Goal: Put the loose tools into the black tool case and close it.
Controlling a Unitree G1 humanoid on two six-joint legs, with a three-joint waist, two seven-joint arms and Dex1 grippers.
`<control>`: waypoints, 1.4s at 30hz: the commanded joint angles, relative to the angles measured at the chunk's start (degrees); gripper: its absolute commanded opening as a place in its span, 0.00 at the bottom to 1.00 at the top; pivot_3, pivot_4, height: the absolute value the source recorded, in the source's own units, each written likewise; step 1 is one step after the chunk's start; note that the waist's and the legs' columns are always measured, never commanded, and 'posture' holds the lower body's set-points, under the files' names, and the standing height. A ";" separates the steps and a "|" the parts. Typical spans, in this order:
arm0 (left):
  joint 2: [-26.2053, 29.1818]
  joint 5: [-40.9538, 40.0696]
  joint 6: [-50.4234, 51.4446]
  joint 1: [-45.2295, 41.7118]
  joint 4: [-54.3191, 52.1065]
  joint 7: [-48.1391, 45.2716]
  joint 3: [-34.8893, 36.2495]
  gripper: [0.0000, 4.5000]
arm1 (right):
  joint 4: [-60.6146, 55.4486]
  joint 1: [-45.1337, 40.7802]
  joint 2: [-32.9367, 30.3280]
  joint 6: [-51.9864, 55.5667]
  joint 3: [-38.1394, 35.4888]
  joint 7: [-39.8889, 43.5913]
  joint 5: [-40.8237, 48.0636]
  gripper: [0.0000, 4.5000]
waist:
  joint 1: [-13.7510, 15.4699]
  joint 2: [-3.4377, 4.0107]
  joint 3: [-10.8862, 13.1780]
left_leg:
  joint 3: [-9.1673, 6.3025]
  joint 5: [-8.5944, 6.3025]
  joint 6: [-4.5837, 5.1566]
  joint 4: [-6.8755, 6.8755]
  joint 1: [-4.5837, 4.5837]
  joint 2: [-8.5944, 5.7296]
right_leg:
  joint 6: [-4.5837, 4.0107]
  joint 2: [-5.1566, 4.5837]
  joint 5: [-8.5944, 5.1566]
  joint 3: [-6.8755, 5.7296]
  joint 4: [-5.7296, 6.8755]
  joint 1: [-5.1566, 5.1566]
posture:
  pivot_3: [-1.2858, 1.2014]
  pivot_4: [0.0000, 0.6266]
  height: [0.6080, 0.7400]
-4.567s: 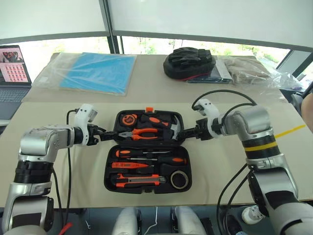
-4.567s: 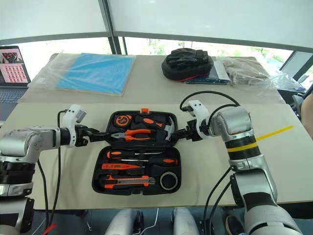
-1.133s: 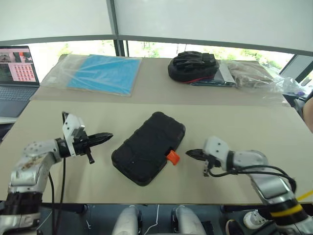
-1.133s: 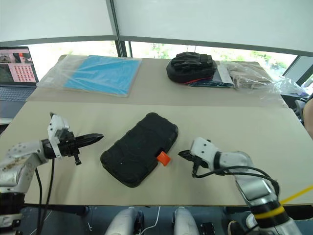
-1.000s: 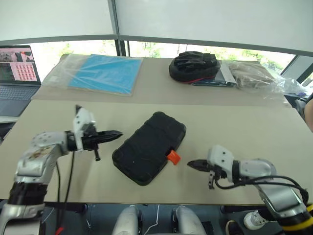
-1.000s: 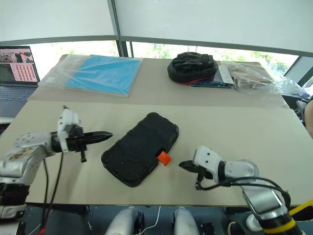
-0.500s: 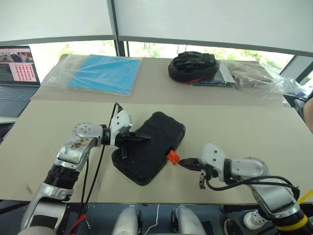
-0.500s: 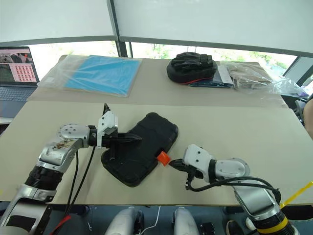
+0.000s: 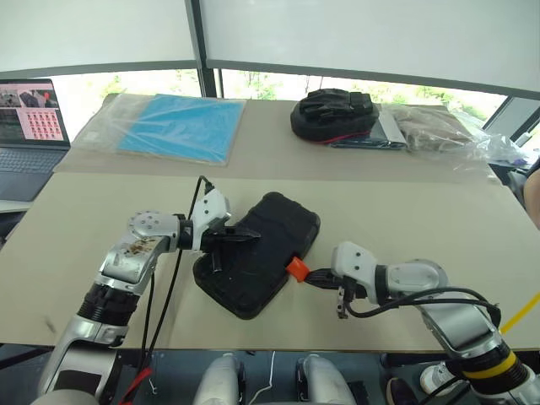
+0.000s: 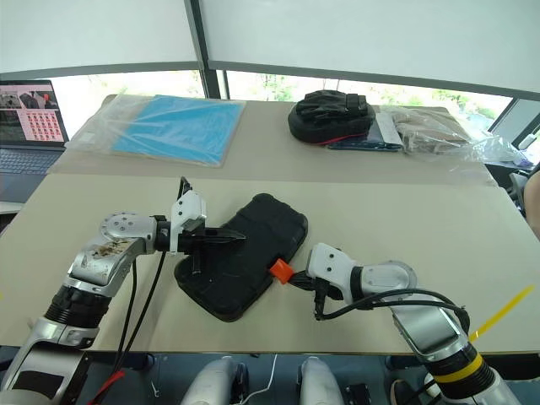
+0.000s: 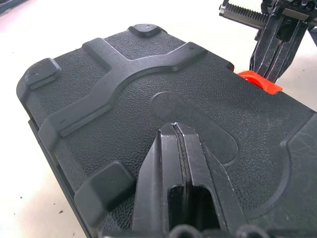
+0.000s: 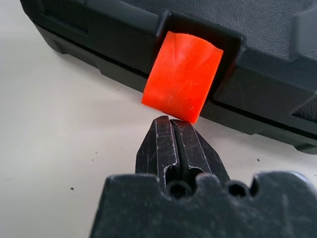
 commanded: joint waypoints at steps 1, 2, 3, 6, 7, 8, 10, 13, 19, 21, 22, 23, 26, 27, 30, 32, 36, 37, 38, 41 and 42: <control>-0.48 0.40 0.82 0.29 -0.89 0.14 -1.10 0.00 | -0.75 -3.06 1.58 -0.31 1.03 0.40 -0.26 0.00 | -0.03 0.00 0.00 | 0.00 0.00 0.00 0.00 0.00 0.01 | 0.00 0.01 0.00 0.00 0.00 0.00 | 0.52 0.24 1.00; -0.48 0.44 0.78 0.37 -0.85 0.12 -1.12 0.00 | -0.37 -3.59 1.79 -0.27 1.41 0.55 -0.50 0.00 | -0.04 0.00 0.00 | 0.00 0.00 0.00 0.00 0.00 0.00 | 0.00 0.01 0.00 0.01 0.00 -0.01 | 0.52 0.24 1.00; -0.50 0.52 0.67 0.43 -0.73 0.06 -1.16 0.00 | 0.00 -4.10 1.96 -0.12 1.73 0.63 -0.66 0.00 | -0.08 0.00 0.00 | 0.00 0.00 0.00 0.00 -0.01 0.01 | 0.00 0.01 0.00 0.01 0.00 -0.02 | 0.52 0.24 1.00; -0.60 0.91 -0.11 0.71 -0.03 -0.12 -1.35 0.00 | 1.34 -5.66 2.20 -0.29 3.04 1.41 -1.73 0.00 | -0.35 0.00 0.00 | 0.01 0.00 0.00 0.00 0.00 0.03 | -0.01 0.03 0.00 0.02 0.01 -0.03 | 0.52 0.24 1.00; -0.74 1.15 -0.61 0.88 0.45 -0.18 -1.52 0.00 | 2.46 -6.74 2.56 -0.61 3.84 1.63 -2.45 0.00 | -0.38 0.00 0.00 | 0.01 0.00 0.00 0.00 0.00 0.04 | -0.02 0.05 0.01 0.02 0.02 -0.04 | 0.52 0.24 1.00; -0.84 1.32 -0.94 0.99 0.77 -0.23 -1.63 0.00 | 3.25 -7.48 2.84 -0.84 4.39 1.75 -2.94 0.00 | -0.40 0.00 0.00 | 0.00 0.00 0.00 0.00 0.00 0.06 | -0.03 0.07 0.01 0.02 0.02 -0.03 | 0.52 0.24 1.00; -1.09 1.68 -1.56 1.20 1.46 -0.37 -1.87 0.00 | 4.72 -8.88 3.84 -0.54 5.07 1.58 -3.41 0.00 | -0.55 0.00 0.00 | 0.01 0.00 0.00 0.00 0.03 0.06 | -0.04 0.08 0.01 0.03 0.03 -0.02 | 0.52 0.24 1.00; -1.45 2.59 -3.10 1.59 3.20 -0.64 -2.44 0.00 | 6.19 -9.59 4.18 -0.18 5.84 2.00 -4.38 0.00 | -0.53 0.02 -0.01 | 0.01 0.00 -0.01 0.00 0.03 0.06 | -0.05 0.09 0.02 0.03 0.04 -0.02 | 0.52 0.24 1.00; -2.07 4.19 -5.55 2.56 6.27 -0.39 -3.30 0.00 | 3.53 -5.75 1.01 1.46 3.22 3.11 -3.17 0.00 | -0.17 0.10 -0.11 | 0.01 0.00 -0.01 0.00 0.08 0.04 | -0.05 0.05 0.02 0.03 0.02 0.05 | 0.52 0.24 1.00; -2.35 4.51 -6.17 2.89 7.04 -0.11 -3.54 0.00 | 1.59 -2.76 -1.48 1.54 0.22 3.37 -2.00 0.00 | -0.05 0.25 -0.22 | 0.02 0.00 -0.01 0.00 0.13 0.05 | -0.05 0.05 0.02 0.04 0.02 0.10 | 0.52 0.24 1.00; -2.46 4.75 -6.43 3.02 7.44 0.06 -3.68 0.00 | 0.80 -1.51 -2.50 1.40 -1.08 3.39 -1.65 0.00 | 0.02 0.34 -0.28 | 0.02 0.00 -0.01 0.00 0.14 0.04 | -0.05 0.04 0.02 0.04 0.02 0.12 | 0.52 0.24 1.00; -2.55 4.96 -6.66 3.12 7.83 0.23 -3.79 0.00 | 0.14 -0.56 -3.27 1.61 -2.11 3.35 -1.23 0.00 | 0.01 0.42 -0.34 | 0.02 0.00 0.00 0.00 0.17 0.04 | -0.04 0.04 0.01 0.04 0.02 0.15 | 0.52 0.24 1.00; -2.60 5.85 -7.43 3.58 9.01 0.49 -4.26 0.00 | -1.54 0.62 -3.08 2.76 -4.25 2.61 0.80 0.00 | 0.00 0.64 -0.50 | 0.04 0.00 0.00 0.00 0.32 0.05 | -0.05 0.04 0.01 0.06 0.02 0.25 | 0.52 0.24 1.00; -2.63 6.12 -7.72 3.77 9.34 0.45 -4.43 0.00 | -1.96 0.70 -2.68 3.13 -4.65 2.39 1.34 0.00 | -0.02 0.72 -0.54 | 0.04 0.00 0.00 0.00 0.37 0.06 | -0.05 0.06 0.00 0.06 0.02 0.31 | 0.52 0.24 1.00; -3.02 6.88 -7.78 4.10 9.97 0.72 -4.85 0.00 | -2.34 0.00 -1.20 3.86 -4.35 1.42 1.94 0.00 | -0.03 0.79 -0.59 | 0.03 0.00 -0.01 -0.03 0.76 0.10 | -0.05 0.10 -0.08 0.06 0.00 0.69 | 0.52 0.24 1.00; -3.29 7.22 -7.60 4.07 10.15 0.92 -5.06 0.00 | -1.92 -0.90 0.13 4.45 -3.57 0.73 1.82 0.00 | -0.04 0.80 -0.59 | 0.01 -0.01 -0.02 -0.08 1.07 0.12 | 0.28 0.10 -0.41 0.03 -0.03 0.99 | 0.52 0.24 1.00; -3.60 7.45 -6.93 3.81 10.04 1.31 -5.26 0.00 | -0.42 -2.40 2.08 4.34 -1.31 0.15 0.99 0.00 | 0.04 0.91 -0.66 | 0.03 -0.01 -0.02 -0.10 1.09 0.16 | 0.25 0.04 -0.43 0.07 -0.02 1.00 | 0.52 0.24 1.00; -3.59 7.45 -6.78 3.75 9.94 1.28 -5.27 0.00 | 0.02 -2.75 2.53 4.22 -0.81 0.04 0.76 0.00 | 0.06 0.92 -0.66 | 0.03 -0.01 -0.02 -0.11 1.09 0.16 | 0.25 0.03 -0.43 0.07 -0.02 1.00 | 0.52 0.24 1.00; -3.57 7.45 -6.70 3.63 9.98 1.22 -5.27 0.00 | 0.52 -3.17 2.95 4.09 -0.38 -0.08 0.52 0.00 | 0.06 0.91 -0.67 | 0.03 -0.01 -0.02 -0.11 1.09 0.15 | 0.25 0.02 -0.42 0.07 -0.02 1.01 | 0.52 0.24 1.00; -3.43 7.45 -6.49 3.39 9.93 1.16 -5.24 0.00 | 1.76 -4.21 3.77 3.55 0.45 -0.27 0.04 0.00 | 0.06 0.92 -0.67 | 0.03 -0.01 -0.02 -0.11 1.09 0.15 | 0.24 0.00 -0.43 0.06 -0.02 1.01 | 0.52 0.24 1.00; -3.35 7.43 -6.35 3.37 9.75 1.20 -5.19 0.00 | 2.13 -4.50 4.05 3.40 0.58 -0.32 -0.05 0.00 | 0.05 0.92 -0.67 | 0.03 -0.01 -0.02 -0.11 1.08 0.14 | 0.25 -0.01 -0.43 0.06 -0.02 1.00 | 0.52 0.24 1.00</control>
